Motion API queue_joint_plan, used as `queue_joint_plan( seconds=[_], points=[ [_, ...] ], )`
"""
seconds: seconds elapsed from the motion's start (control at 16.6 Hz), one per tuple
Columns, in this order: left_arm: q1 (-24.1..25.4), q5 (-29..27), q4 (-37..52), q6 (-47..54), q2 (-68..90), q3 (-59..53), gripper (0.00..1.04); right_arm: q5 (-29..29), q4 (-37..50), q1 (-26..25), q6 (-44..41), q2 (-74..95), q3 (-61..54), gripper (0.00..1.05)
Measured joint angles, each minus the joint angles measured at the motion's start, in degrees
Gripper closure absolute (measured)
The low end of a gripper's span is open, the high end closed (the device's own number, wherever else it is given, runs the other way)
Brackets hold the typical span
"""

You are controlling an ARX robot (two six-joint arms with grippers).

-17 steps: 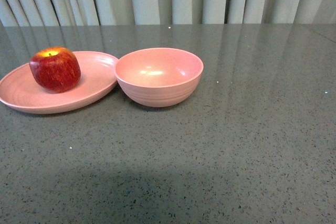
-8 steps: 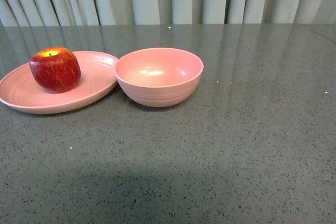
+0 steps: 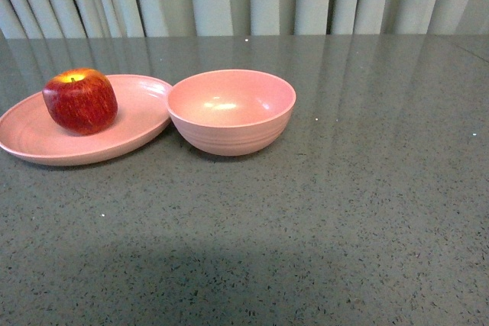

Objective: Move apple from plate to bowl

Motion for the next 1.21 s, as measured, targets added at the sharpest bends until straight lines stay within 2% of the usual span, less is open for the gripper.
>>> queue_joint_plan(
  seconds=[0.66, 0.73, 0.79, 0.91, 1.03, 1.21],
  points=[
    [0.0, 0.0, 0.0, 0.0, 0.0, 0.0, 0.07, 0.0, 0.0, 0.0, 0.0, 0.0, 0.0, 0.07],
    [-0.55, -1.6, -2.6, -0.59, 0.5, 0.57, 0.07, 0.0, 0.0, 0.0, 0.0, 0.0, 0.0, 0.07],
    [-3.8, -8.59, -11.41, -3.52, 5.46, 4.11, 0.07, 0.02, 0.0, 0.0, -0.02, 0.0, 0.0, 0.07],
    [-5.84, -12.79, -14.73, -5.51, 10.91, 7.06, 0.07, -0.04, 0.07, 0.0, 0.0, 0.0, 0.0, 0.07],
    [-5.81, -13.55, -12.83, -6.05, 12.52, 8.33, 0.07, 0.02, -0.09, 0.0, 0.0, 0.0, 0.0, 0.07],
    [-4.46, -10.78, -4.28, -5.01, 19.63, 13.14, 0.07, 0.0, 0.0, 0.0, 0.0, 0.0, 0.0, 0.07]
  ],
)
